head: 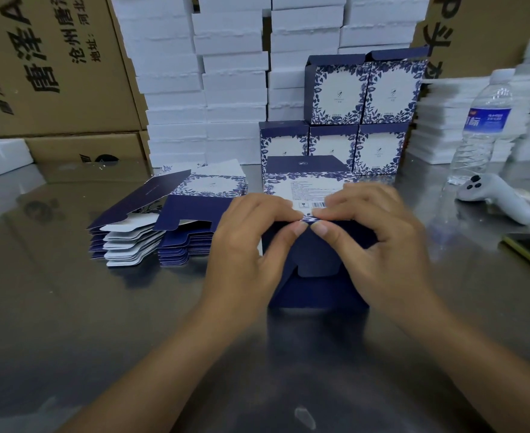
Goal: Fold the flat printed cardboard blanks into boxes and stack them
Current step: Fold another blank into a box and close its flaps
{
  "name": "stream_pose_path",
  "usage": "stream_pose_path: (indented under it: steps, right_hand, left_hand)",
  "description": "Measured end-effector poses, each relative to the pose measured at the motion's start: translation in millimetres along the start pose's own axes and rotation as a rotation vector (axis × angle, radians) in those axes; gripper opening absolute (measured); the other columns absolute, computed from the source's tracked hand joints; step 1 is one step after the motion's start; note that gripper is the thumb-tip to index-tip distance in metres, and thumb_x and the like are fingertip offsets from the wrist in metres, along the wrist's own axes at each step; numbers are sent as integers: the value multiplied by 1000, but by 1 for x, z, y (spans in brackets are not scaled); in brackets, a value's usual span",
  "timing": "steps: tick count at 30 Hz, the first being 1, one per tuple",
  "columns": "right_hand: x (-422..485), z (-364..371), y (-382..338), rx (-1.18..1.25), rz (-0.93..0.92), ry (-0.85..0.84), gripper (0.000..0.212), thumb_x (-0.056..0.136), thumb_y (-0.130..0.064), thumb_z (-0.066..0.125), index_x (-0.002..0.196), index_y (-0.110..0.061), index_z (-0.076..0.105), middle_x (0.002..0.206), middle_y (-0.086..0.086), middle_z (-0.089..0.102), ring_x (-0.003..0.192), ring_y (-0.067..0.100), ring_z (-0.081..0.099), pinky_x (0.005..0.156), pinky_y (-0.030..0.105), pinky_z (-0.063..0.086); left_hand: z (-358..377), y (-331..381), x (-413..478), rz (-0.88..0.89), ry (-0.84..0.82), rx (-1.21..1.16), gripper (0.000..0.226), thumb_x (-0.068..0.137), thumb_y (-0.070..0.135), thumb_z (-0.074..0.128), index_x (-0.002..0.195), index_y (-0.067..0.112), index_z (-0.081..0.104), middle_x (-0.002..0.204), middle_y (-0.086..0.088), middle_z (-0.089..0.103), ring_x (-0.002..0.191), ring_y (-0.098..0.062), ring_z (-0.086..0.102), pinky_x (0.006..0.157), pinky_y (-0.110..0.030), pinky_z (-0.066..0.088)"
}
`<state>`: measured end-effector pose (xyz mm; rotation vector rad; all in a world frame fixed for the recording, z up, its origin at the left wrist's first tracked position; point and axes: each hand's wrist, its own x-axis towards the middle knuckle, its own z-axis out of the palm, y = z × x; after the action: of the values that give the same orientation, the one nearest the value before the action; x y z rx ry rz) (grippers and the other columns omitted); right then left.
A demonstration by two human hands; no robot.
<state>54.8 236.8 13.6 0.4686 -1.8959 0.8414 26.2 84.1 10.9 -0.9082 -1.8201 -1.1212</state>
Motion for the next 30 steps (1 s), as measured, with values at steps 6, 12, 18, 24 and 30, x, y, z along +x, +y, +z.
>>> stream_pose_path:
  steps: [6, 12, 18, 24, 30]
  right_hand:
    - [1, 4, 1, -41, 13, -10, 8, 82, -20, 67, 84, -14, 71, 82, -8, 60, 88, 18, 52, 82, 14, 36]
    - [3, 0, 3, -34, -22, -6, 11, 80, -24, 70, 87, -16, 73, 84, -9, 63, 85, 13, 56, 80, 18, 42]
    - [3, -6, 7, 16, 5, -8, 11, 80, -17, 68, 87, -10, 73, 89, -13, 63, 89, 11, 61, 83, 23, 47]
    - [4, -4, 6, 39, 44, -26, 10, 82, -16, 65, 83, -9, 71, 84, -9, 63, 88, 18, 60, 81, 24, 45]
    - [4, -6, 6, 61, 55, -34, 9, 80, -18, 67, 85, -12, 73, 86, -9, 66, 89, 17, 63, 83, 25, 46]
  left_hand:
    - [2, 0, 3, -46, 0, -55, 14, 87, 20, 58, 82, 10, 66, 83, 7, 58, 83, -17, 56, 73, -53, 46]
    - [-2, -1, 6, -58, -22, -56, 10, 85, 14, 64, 79, 7, 67, 80, 3, 60, 82, -19, 57, 75, -52, 46]
    - [-8, -2, 8, -105, -52, -81, 5, 83, 14, 63, 78, 16, 65, 81, 10, 61, 86, -13, 59, 82, -41, 47]
    - [-19, -9, 12, -181, -116, -159, 8, 79, 19, 67, 83, 25, 64, 90, 15, 66, 92, 4, 60, 83, -9, 41]
    - [-20, -13, 14, -184, -127, -156, 17, 79, 20, 65, 76, 35, 58, 86, 16, 66, 97, 4, 61, 86, -10, 41]
